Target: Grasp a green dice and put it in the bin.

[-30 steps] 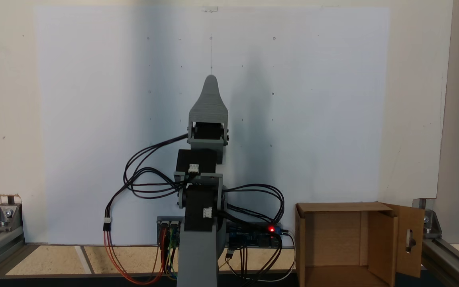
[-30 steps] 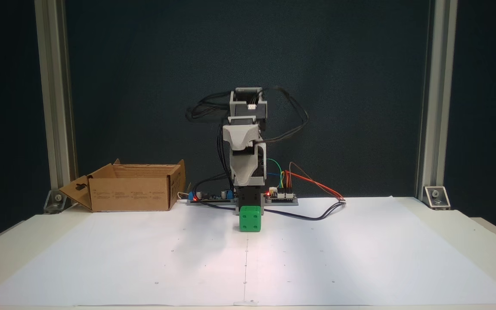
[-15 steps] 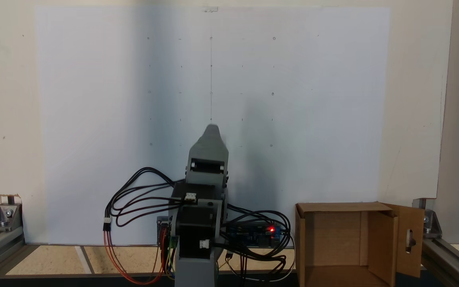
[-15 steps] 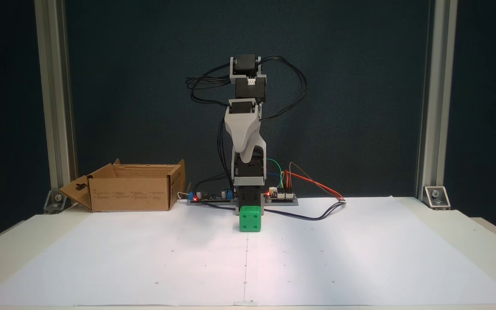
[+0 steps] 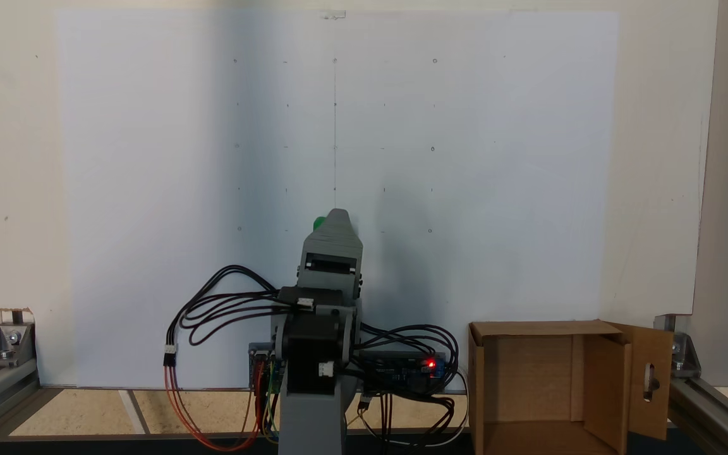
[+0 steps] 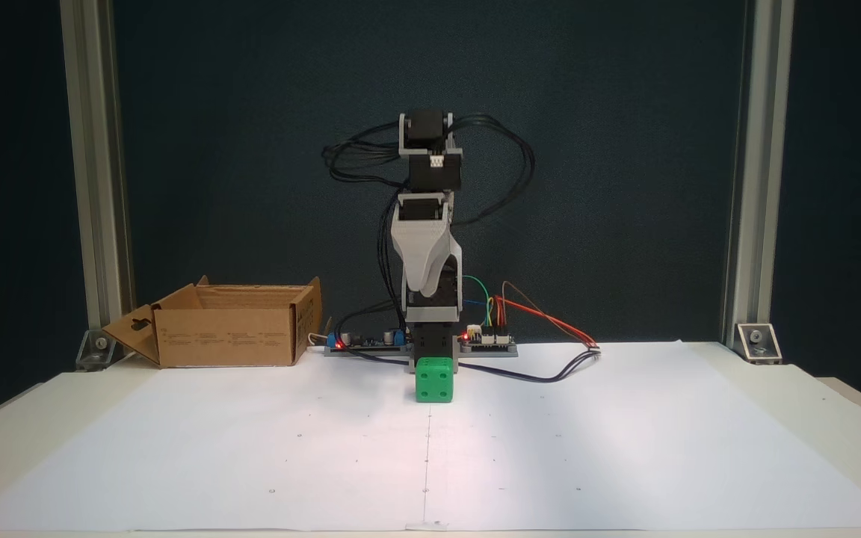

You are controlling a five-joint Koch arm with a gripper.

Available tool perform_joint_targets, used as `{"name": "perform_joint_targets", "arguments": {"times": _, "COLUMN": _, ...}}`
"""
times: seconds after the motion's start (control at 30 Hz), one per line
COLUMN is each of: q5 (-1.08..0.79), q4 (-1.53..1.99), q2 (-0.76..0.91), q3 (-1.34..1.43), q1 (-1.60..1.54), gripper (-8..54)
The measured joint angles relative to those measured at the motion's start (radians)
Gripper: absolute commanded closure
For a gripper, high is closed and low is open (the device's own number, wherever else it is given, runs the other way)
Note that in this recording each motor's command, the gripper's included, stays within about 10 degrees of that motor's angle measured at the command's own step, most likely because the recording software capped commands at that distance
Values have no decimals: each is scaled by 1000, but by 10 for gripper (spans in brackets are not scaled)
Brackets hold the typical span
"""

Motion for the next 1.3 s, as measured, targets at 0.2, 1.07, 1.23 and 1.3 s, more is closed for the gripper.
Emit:
{"name": "perform_joint_targets", "arguments": {"times": 0.2, "q5": 0, "q4": -15, "q2": -2, "q3": 67, "q1": -5, "gripper": -11}}
{"name": "perform_joint_targets", "arguments": {"times": 1.07, "q5": 0, "q4": -307, "q2": -14, "q3": 374, "q1": -49, "gripper": -11}}
{"name": "perform_joint_targets", "arguments": {"times": 1.23, "q5": 0, "q4": -318, "q2": -15, "q3": 390, "q1": -49, "gripper": -11}}
{"name": "perform_joint_targets", "arguments": {"times": 1.3, "q5": 0, "q4": -324, "q2": -23, "q3": 403, "q1": -49, "gripper": -10}}
